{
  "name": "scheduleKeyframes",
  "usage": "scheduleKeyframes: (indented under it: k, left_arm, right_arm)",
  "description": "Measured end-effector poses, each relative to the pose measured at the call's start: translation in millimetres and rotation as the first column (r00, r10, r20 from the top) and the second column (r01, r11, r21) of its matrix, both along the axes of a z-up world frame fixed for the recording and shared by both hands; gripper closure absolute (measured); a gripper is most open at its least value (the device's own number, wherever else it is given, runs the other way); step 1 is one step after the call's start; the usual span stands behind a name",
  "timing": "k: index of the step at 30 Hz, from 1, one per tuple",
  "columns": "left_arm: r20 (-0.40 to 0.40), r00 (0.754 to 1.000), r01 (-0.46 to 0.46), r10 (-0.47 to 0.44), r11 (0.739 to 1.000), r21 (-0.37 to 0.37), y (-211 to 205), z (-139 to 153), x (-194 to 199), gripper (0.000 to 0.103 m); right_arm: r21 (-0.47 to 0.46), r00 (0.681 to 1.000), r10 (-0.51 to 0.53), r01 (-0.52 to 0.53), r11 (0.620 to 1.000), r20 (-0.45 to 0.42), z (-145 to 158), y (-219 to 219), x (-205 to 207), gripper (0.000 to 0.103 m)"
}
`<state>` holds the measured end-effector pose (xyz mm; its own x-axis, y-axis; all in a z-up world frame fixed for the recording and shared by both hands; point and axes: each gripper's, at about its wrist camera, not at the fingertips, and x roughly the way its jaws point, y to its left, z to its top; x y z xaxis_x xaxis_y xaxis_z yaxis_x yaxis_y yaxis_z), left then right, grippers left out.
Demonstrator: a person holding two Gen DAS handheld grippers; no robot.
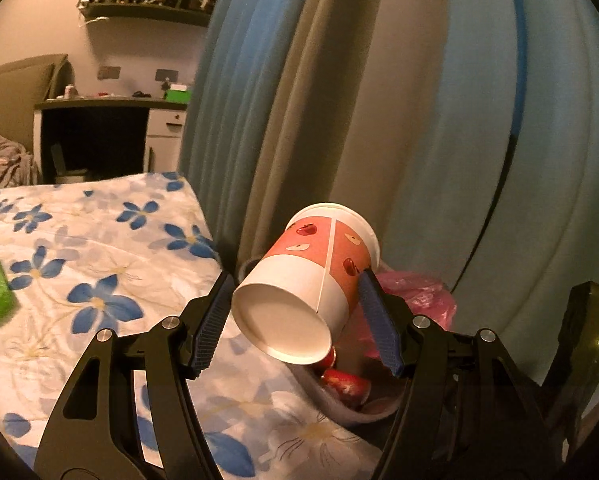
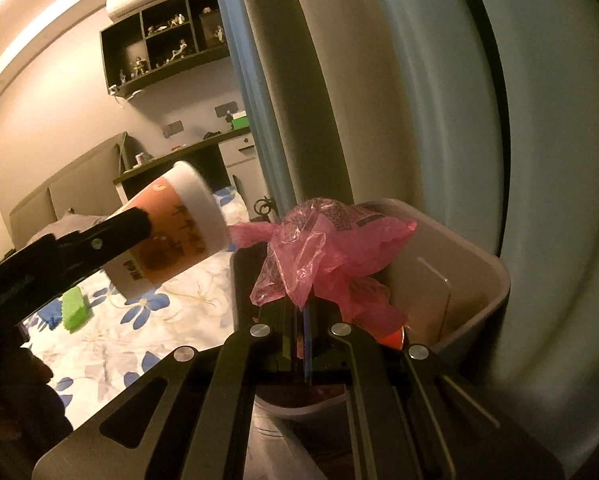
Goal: Collect trash
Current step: 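Carry the paper cup and pink bag over the grey bin and release both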
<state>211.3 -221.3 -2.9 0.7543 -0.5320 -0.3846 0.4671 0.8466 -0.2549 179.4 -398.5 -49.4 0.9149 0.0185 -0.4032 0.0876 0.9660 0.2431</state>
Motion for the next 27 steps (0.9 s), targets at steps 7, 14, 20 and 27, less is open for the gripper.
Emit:
scheduleKeyframes:
  k: [7,14,20,27]
  left_arm:
    - [-0.031,0.999,0.035,-0.035,0.999,0.004,-16.8,-13.6,11.9,0.04]
    - [-0.064,0.996,0.057,-0.057,0.998,0.007,-27.1,-25.5,20.4,0.04]
    - [-0.076,0.994,0.078,-0.077,0.997,0.014,-34.1,-30.0,22.7,0.04]
    - [-0.096,0.992,0.084,-0.083,0.996,0.01,-36.5,-34.3,26.8,0.04]
  right_arm:
    - [0.008,0.999,-0.008,0.008,1.0,-0.035,-7.5,-4.3,8.4,0.1]
    - [0.011,0.998,-0.008,0.008,1.0,-0.058,-12.0,-9.9,8.3,0.099]
    - [0.008,0.998,-0.021,0.022,1.0,-0.055,-9.5,-13.4,8.3,0.064]
    - [-0.002,0.998,-0.054,0.054,0.999,-0.044,-10.4,-17.9,2.9,0.041]
